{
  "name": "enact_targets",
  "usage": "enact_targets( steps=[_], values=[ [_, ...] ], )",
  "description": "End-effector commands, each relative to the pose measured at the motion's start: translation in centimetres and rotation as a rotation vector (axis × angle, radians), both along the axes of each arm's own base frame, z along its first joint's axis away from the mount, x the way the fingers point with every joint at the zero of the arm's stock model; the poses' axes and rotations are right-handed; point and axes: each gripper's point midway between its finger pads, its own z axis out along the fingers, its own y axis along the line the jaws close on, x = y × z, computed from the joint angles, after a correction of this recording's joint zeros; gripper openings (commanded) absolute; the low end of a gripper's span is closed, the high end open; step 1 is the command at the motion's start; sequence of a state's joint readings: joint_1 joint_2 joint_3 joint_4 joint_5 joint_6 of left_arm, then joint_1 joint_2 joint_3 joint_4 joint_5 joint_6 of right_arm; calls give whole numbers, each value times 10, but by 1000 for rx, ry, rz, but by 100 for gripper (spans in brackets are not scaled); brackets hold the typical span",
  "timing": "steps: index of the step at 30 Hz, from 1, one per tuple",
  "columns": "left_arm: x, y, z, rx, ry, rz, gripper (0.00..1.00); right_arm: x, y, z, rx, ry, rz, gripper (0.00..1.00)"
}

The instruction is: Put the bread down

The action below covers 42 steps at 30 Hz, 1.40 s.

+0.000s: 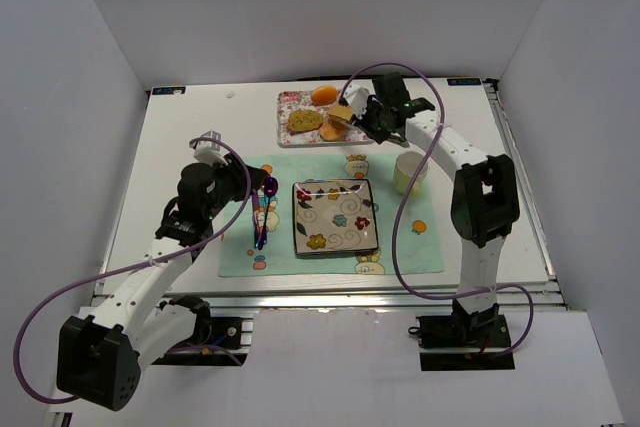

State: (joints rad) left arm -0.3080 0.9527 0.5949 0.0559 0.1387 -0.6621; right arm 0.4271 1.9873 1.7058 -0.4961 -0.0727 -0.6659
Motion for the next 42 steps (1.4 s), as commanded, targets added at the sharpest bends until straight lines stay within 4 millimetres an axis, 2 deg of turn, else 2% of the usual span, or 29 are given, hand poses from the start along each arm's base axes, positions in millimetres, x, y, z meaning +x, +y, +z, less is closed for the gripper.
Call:
enact_targets(
  steps=[1,5,6,7,8,9,10,11,12,14,18,21,23,24,30,33,34,37,42],
  values=[
    [-2,2,3,9,-17,5,32,13,8,29,35,-91,6,27],
    [0,1,6,6,-24,3,32,4,7,45,69,-107,8,13],
    [0,2,7,8,-24,4,32,-1,6,61,90,-130,11,12],
    [1,1,9,9,-27,4,32,-6,6,67,106,-133,14,11],
    [1,2,10,9,-31,5,32,-16,8,67,125,-119,36,10],
    [1,1,10,9,-32,5,32,-26,6,87,151,-147,49,10],
    [2,2,12,10,-36,6,32,-36,6,93,167,-144,66,9],
    [2,2,12,8,-35,7,32,-49,10,96,196,-126,109,8],
    [2,1,12,8,-37,7,32,-69,5,97,203,-112,126,8],
    [3,1,10,7,-33,4,32,-99,6,93,226,-66,190,7],
    [5,-2,10,4,-34,-5,32,-167,-9,69,236,37,261,6],
    [7,-3,11,7,-34,-13,32,-202,-17,47,225,90,300,7],
    [8,-4,11,10,-30,-19,32,-216,-22,41,216,107,313,7],
    [8,-5,11,11,-30,-20,32,-222,-24,33,209,130,314,8],
    [7,-4,13,2,-35,-14,32,-244,-28,14,185,197,348,13],
    [6,-3,13,-4,-35,-9,32,-253,-28,9,179,230,373,23],
    [4,-3,14,-8,-38,-7,32,-256,-27,9,181,235,390,34],
    [3,-1,12,-7,-35,-1,32,-262,-25,17,201,243,419,45],
    [2,-1,13,-14,-42,-3,32,-267,-18,42,250,204,457,50]
  ],
)
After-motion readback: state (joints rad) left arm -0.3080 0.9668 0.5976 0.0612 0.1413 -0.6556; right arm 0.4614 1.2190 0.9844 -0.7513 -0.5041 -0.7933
